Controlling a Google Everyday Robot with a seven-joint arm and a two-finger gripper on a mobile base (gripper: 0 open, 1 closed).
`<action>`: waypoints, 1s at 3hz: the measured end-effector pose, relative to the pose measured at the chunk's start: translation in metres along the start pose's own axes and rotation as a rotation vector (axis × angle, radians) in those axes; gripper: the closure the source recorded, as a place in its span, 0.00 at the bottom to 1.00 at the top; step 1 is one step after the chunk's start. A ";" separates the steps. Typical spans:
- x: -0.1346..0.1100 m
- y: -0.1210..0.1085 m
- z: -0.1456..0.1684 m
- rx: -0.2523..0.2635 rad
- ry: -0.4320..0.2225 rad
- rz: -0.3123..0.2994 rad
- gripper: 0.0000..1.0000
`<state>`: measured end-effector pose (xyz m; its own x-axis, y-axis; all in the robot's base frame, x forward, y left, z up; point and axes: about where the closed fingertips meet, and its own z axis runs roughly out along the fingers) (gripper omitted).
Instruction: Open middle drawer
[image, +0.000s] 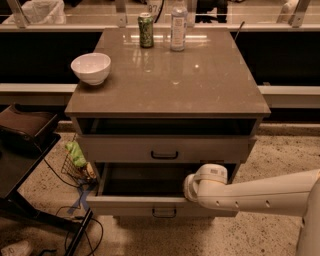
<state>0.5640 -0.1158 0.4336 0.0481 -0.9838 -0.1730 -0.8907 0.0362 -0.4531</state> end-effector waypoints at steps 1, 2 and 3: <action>-0.003 0.006 0.003 -0.024 0.006 -0.008 1.00; -0.004 0.023 0.003 -0.096 0.038 -0.043 1.00; -0.003 0.031 0.001 -0.126 0.054 -0.060 1.00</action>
Offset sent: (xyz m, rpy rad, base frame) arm -0.0438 0.0029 -0.0149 -0.1549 0.2239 0.0965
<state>0.5372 -0.1110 0.4191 0.0816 -0.9916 -0.1006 -0.9370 -0.0420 -0.3468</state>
